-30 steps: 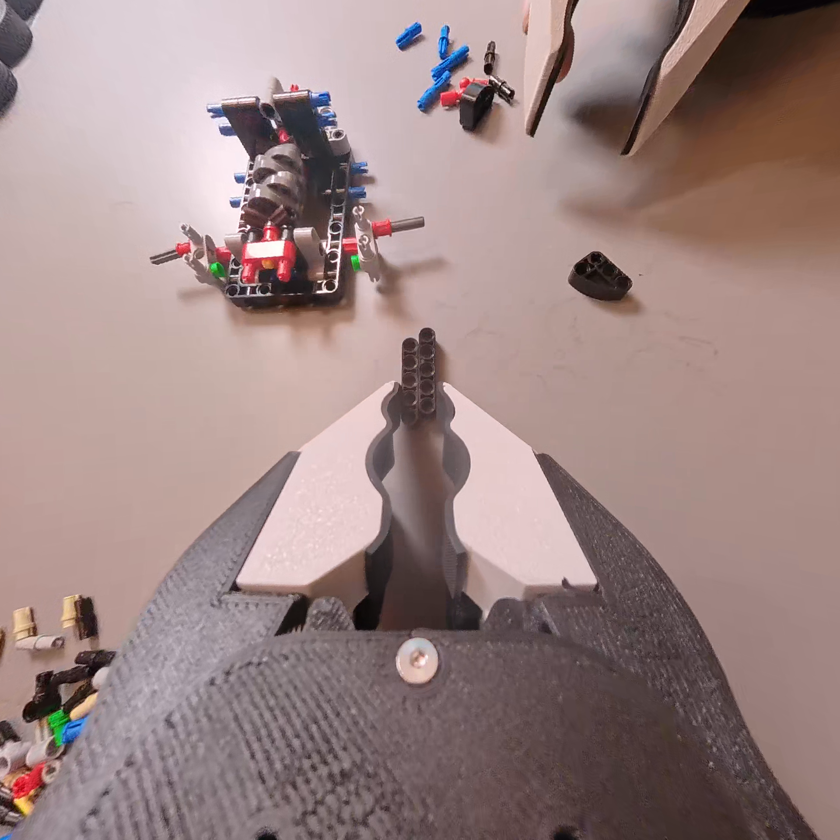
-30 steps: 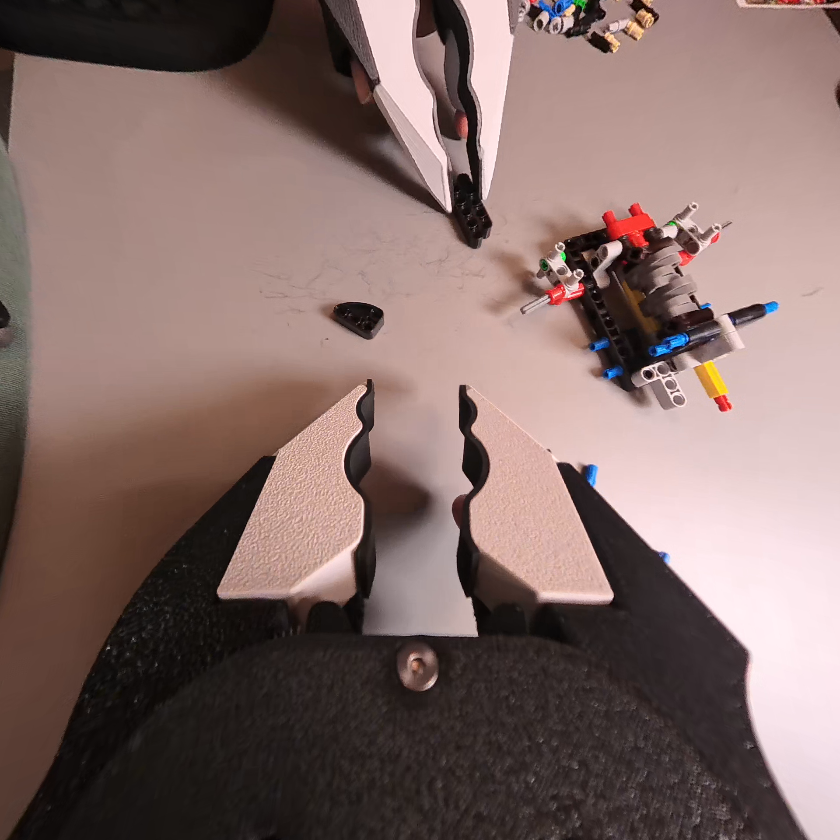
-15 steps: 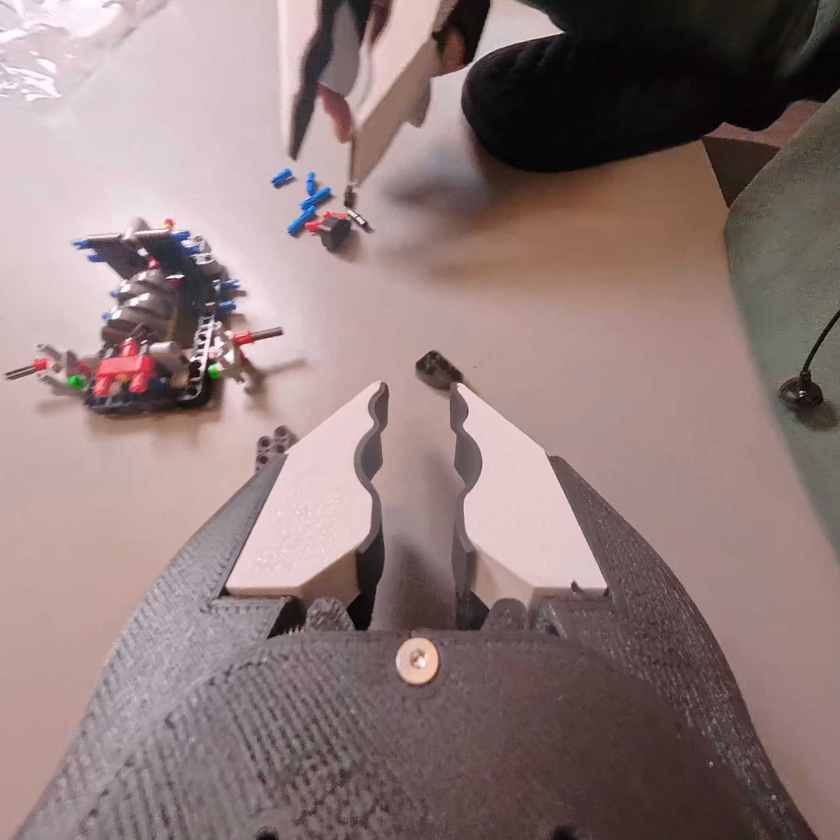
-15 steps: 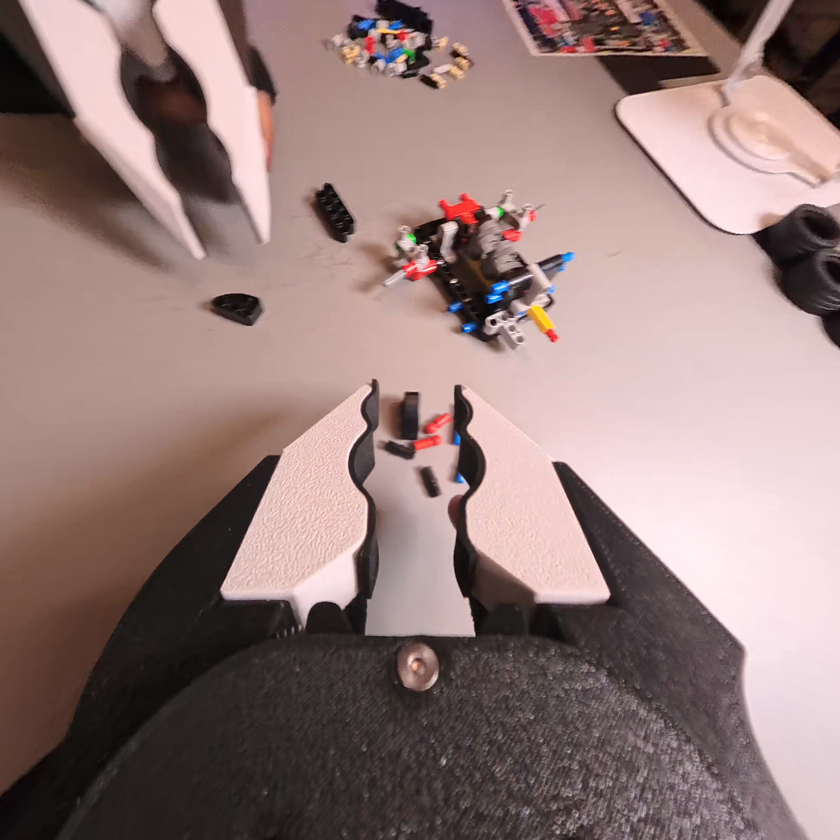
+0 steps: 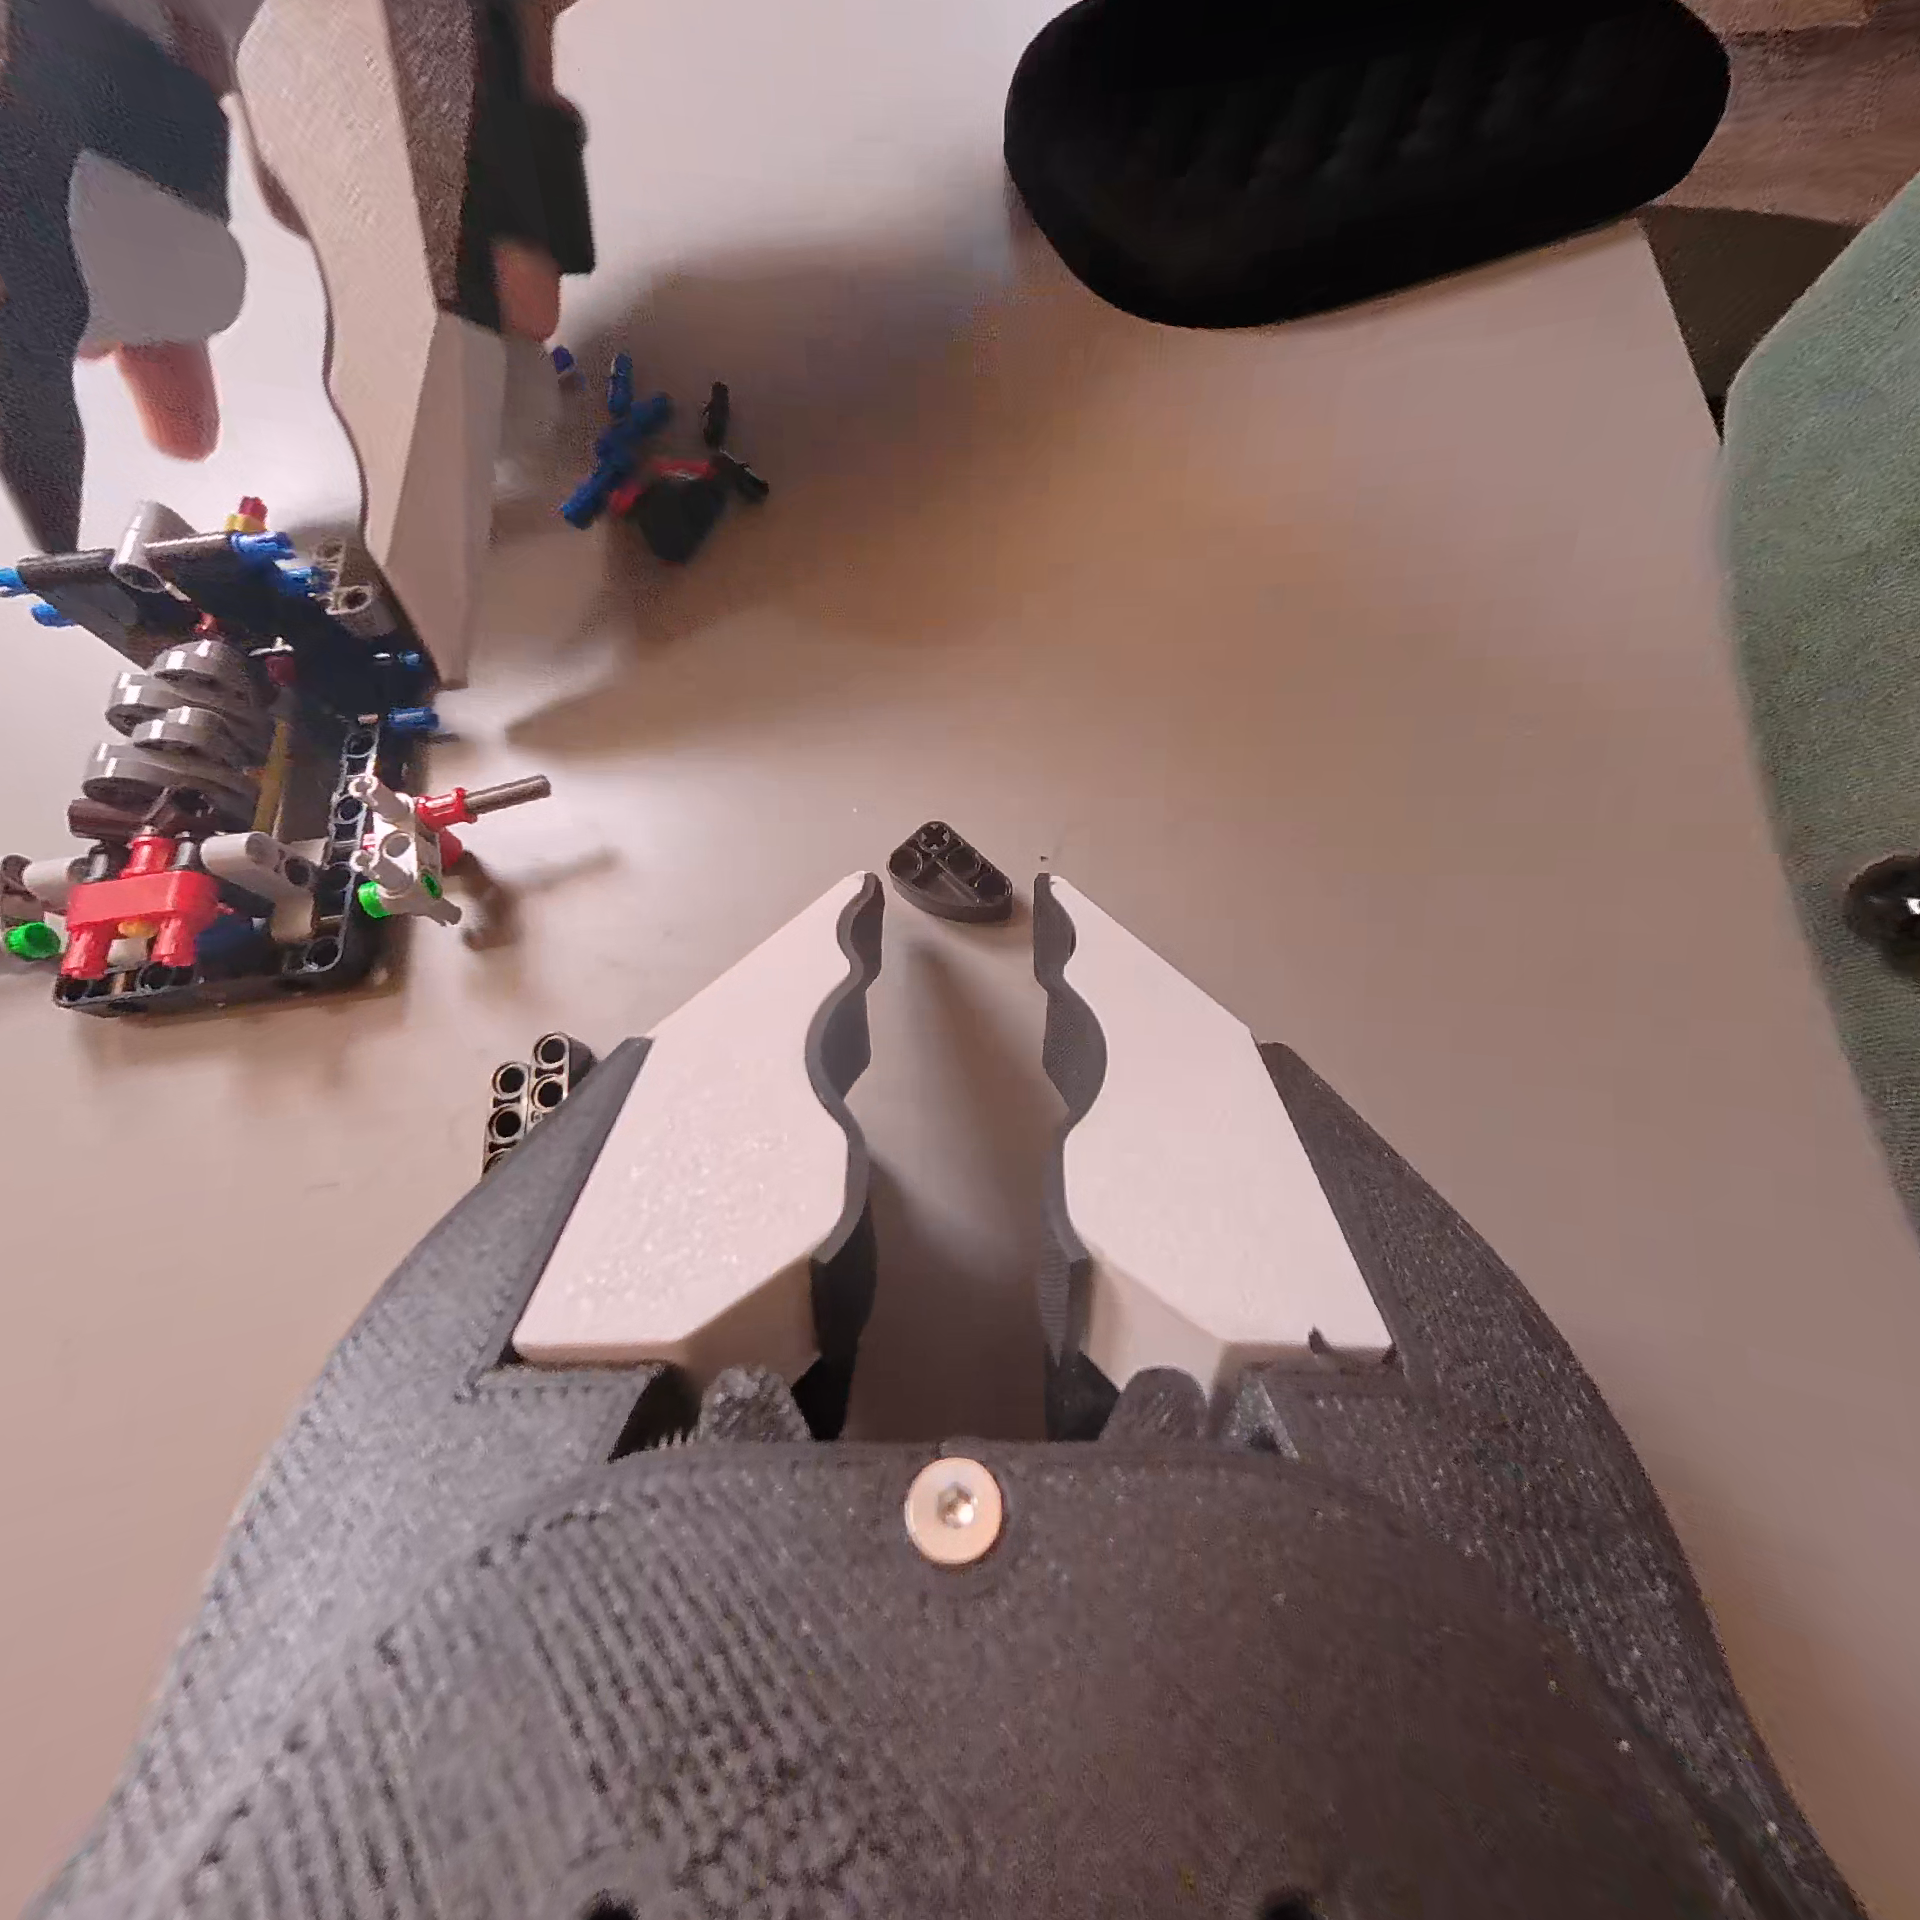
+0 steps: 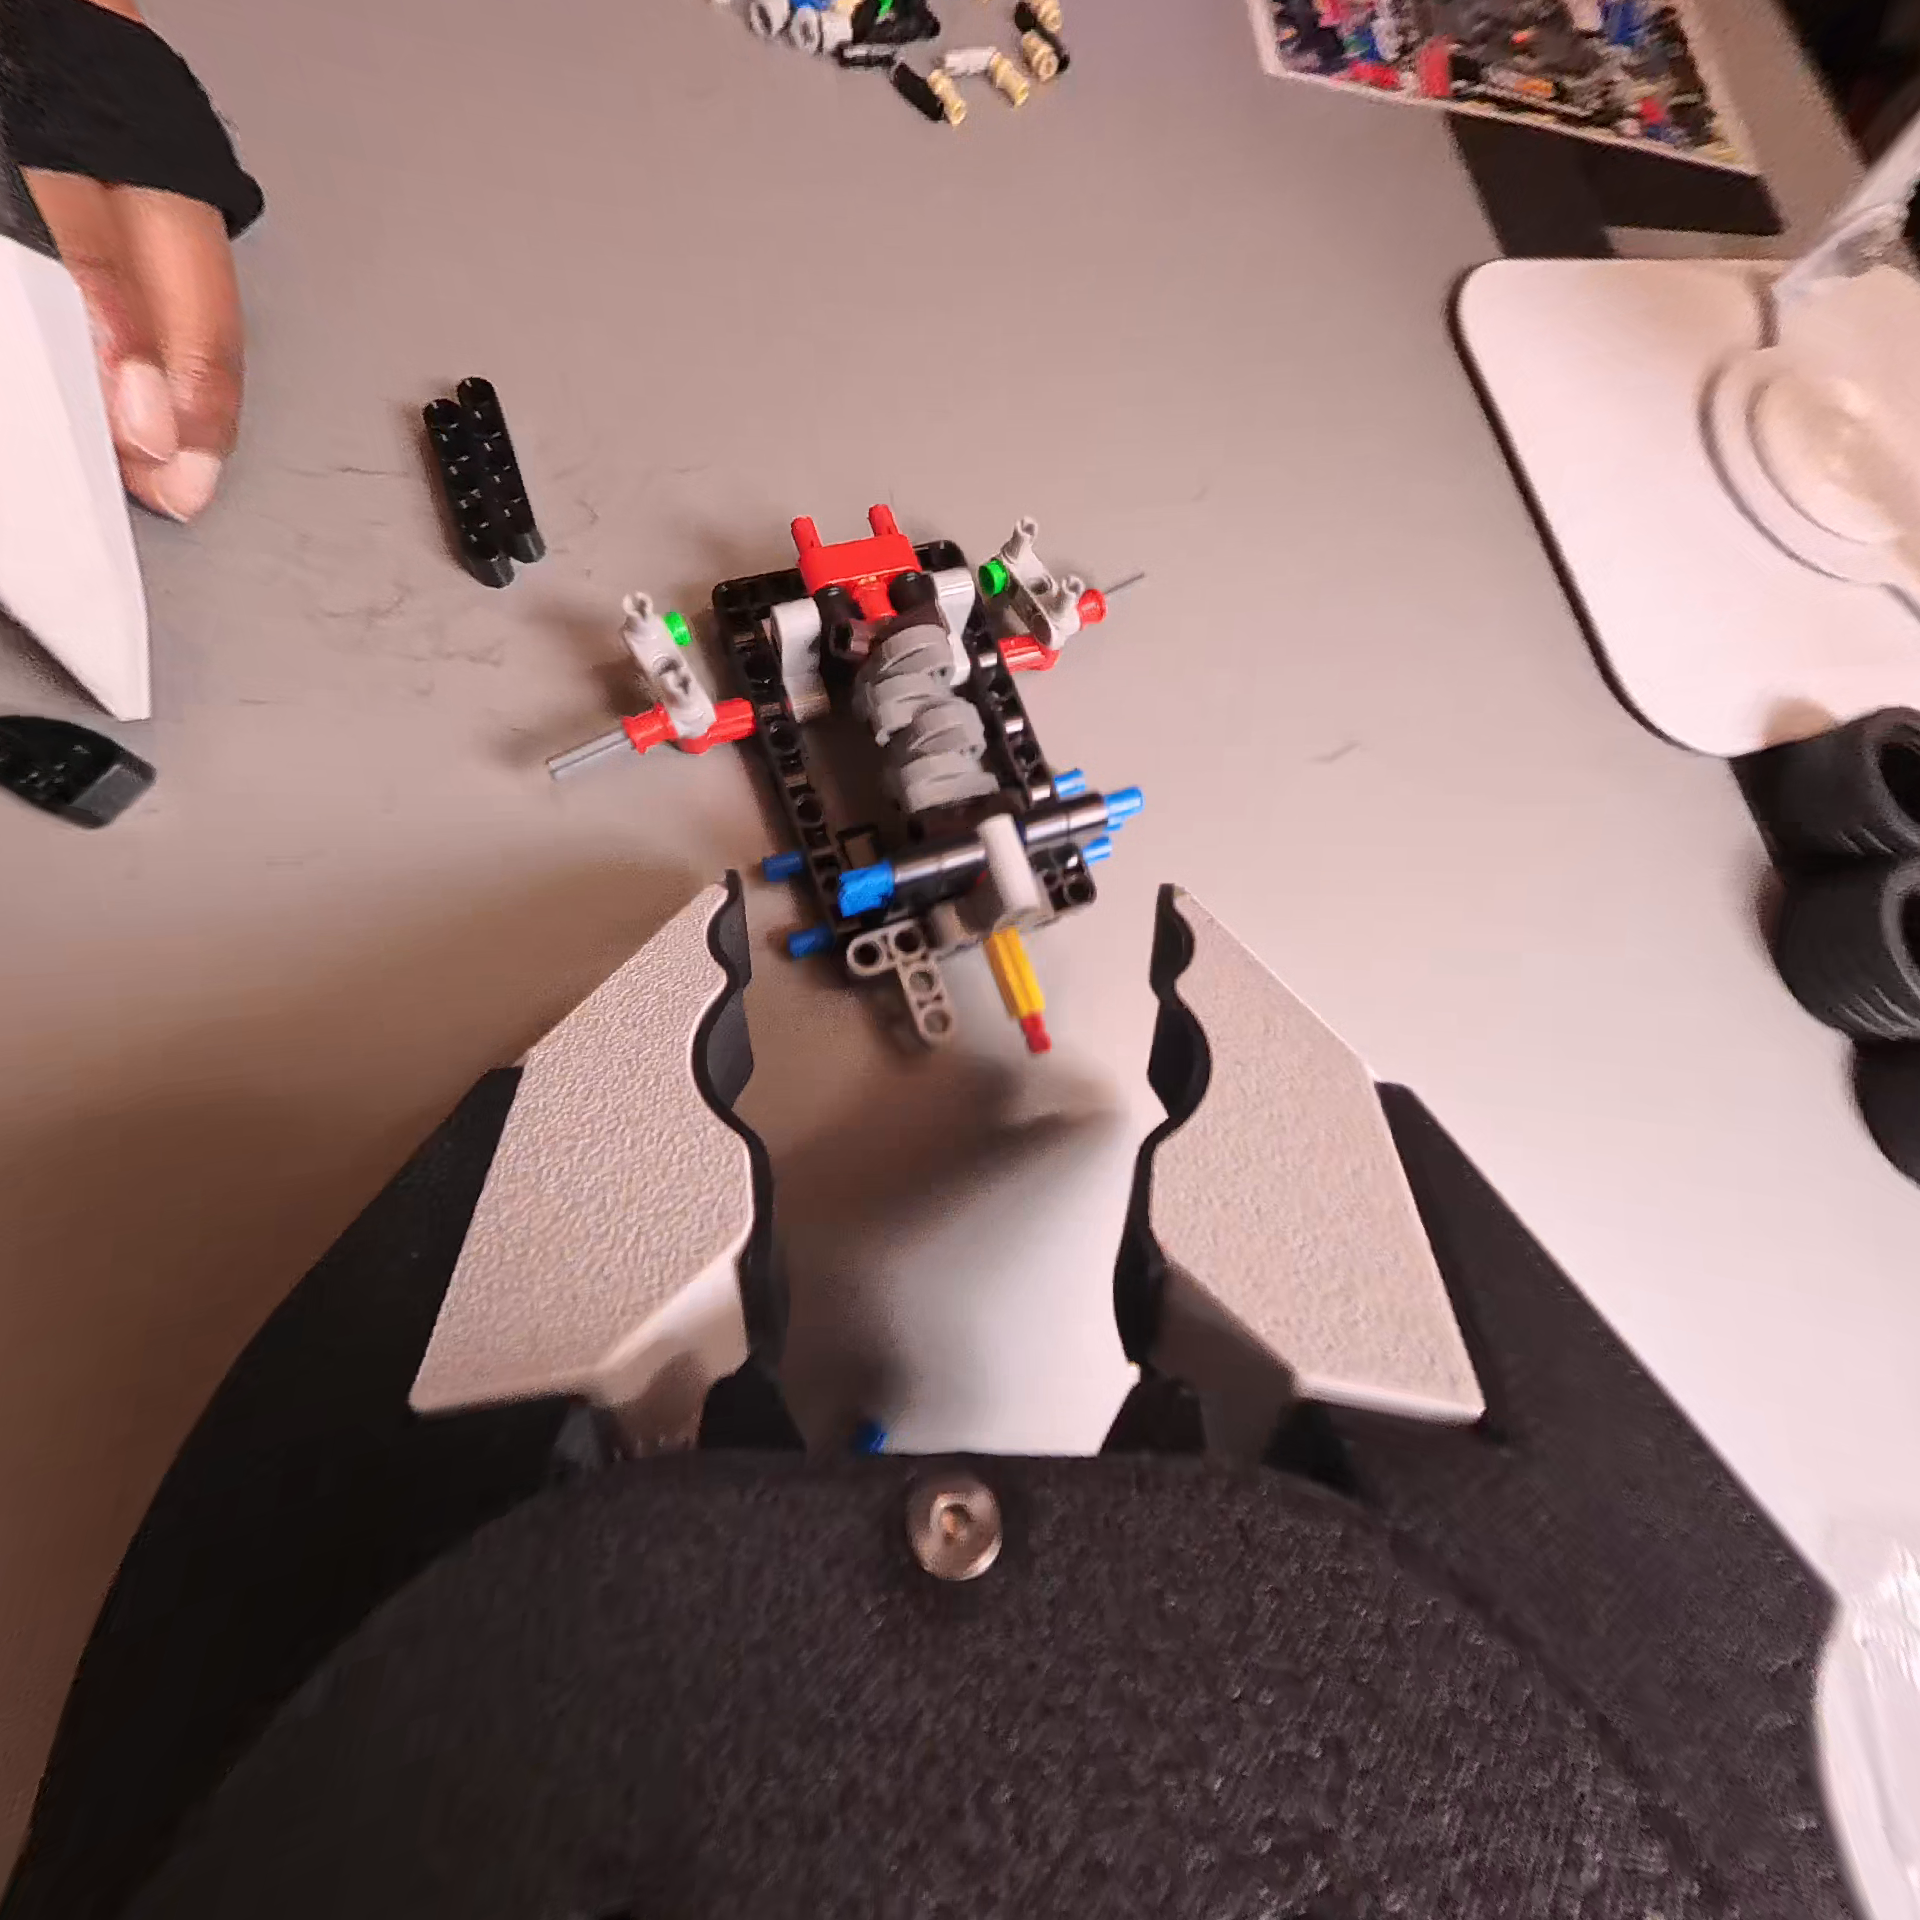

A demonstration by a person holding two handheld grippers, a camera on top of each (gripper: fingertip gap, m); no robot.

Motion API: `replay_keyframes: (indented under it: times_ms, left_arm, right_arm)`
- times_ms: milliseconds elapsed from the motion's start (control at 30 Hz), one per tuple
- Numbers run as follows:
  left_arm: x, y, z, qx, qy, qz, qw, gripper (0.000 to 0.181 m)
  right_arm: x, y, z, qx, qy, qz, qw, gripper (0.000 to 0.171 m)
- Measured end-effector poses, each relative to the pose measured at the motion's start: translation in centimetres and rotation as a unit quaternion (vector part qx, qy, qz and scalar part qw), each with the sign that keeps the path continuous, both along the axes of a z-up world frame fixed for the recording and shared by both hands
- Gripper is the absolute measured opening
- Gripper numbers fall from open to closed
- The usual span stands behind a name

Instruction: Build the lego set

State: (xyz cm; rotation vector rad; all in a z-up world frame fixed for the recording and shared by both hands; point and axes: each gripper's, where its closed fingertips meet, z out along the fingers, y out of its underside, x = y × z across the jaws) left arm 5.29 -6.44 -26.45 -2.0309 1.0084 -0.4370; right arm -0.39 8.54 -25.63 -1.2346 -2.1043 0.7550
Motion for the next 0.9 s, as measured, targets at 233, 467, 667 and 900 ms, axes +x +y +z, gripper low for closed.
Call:
replay_keyframes:
  times_ms: [233,467,667,900]
  left_arm:
    - [-0.2,0.0,0.2,-0.005,-0.015,0.005,1.0,0.025]
    - [-0.4,0.2,0.4,-0.007,-0.024,0.014,1.0,0.024]
    - [-0.7,0.4,0.9,0.004,-0.037,0.022,0.999,0.025]
    - [-1.9,0.4,1.5,0.024,-0.031,0.03,0.999,0.026]
  right_arm:
    - [-2.1,0.3,-0.5,-0.006,-0.031,0.035,0.999,0.06]
    - [-4.1,4.8,-0.5,-0.008,-0.026,-0.009,1.0,0.06]
    - [-2.8,4.9,3.2,0.002,0.028,-0.034,0.999,0.072]
    - [3.2,-3.4,4.4,-0.02,0.036,0.0,0.999,0.061]
